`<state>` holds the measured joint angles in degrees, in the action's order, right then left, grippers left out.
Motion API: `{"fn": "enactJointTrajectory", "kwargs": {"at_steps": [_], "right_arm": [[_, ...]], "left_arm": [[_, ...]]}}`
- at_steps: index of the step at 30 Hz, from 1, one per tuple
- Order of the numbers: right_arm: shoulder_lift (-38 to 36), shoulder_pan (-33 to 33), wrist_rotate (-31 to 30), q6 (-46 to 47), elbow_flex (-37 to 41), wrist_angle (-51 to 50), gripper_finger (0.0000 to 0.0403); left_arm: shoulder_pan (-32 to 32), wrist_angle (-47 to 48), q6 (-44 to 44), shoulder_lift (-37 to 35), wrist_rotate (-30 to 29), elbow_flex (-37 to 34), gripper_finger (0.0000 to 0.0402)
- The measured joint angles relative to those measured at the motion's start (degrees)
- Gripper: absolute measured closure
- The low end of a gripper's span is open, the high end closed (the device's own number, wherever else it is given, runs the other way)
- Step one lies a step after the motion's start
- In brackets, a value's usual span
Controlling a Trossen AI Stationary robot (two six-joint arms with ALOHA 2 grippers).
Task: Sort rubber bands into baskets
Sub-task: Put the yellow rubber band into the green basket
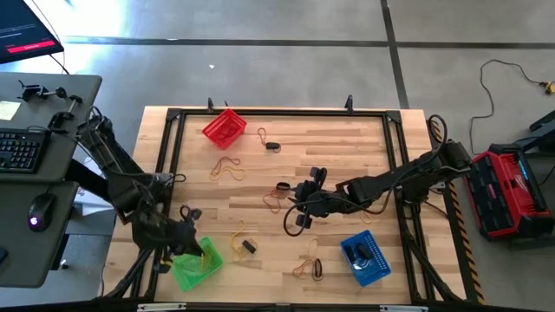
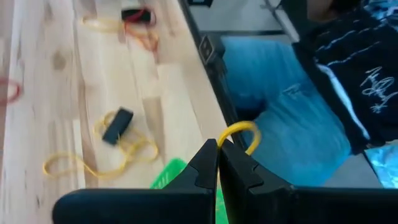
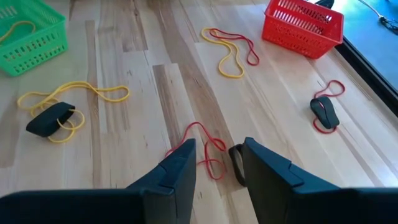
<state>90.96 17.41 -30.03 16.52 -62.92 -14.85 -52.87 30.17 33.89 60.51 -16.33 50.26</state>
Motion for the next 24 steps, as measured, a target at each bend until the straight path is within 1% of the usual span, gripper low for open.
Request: {"fn": "enactJointTrajectory", "kwargs": {"at_steps": [3, 6, 10, 12, 19, 24], "right_arm": [[0.0, 0.0, 0.01, 0.15, 0.0, 0.0, 0.0285], [0.0, 0.0, 0.01, 0.15, 0.0, 0.0, 0.0285], [0.0, 0.0, 0.01, 0.1, 0.0, 0.0, 0.0285], [0.0, 0.0, 0.01, 0.08, 0.0, -0.02, 0.0285], [0.02, 0.0, 0.01, 0.01, 0.0, -0.37, 0.0285], [0.02, 0.01, 0.01, 0.1, 0.0, -0.37, 0.0285]], "left_arm": [[-1.9, 1.79, 4.0, 2.58, -1.3, 0.0, 0.0401], [-3.37, 2.49, 8.95, 5.1, -1.16, -0.87, 0.0401], [-4.88, 2.21, 16.19, 6.27, -1.91, -4.66, 0.0401], [-5.44, 0.62, 18.52, 6.23, -2.33, -7.27, 0.0401], [-5.69, -6.86, 23.93, 6.25, -0.79, -15.07, 0.0401], [-5.69, -8.09, 24.06, 6.25, -0.64, -16.63, 0.0401]]}}
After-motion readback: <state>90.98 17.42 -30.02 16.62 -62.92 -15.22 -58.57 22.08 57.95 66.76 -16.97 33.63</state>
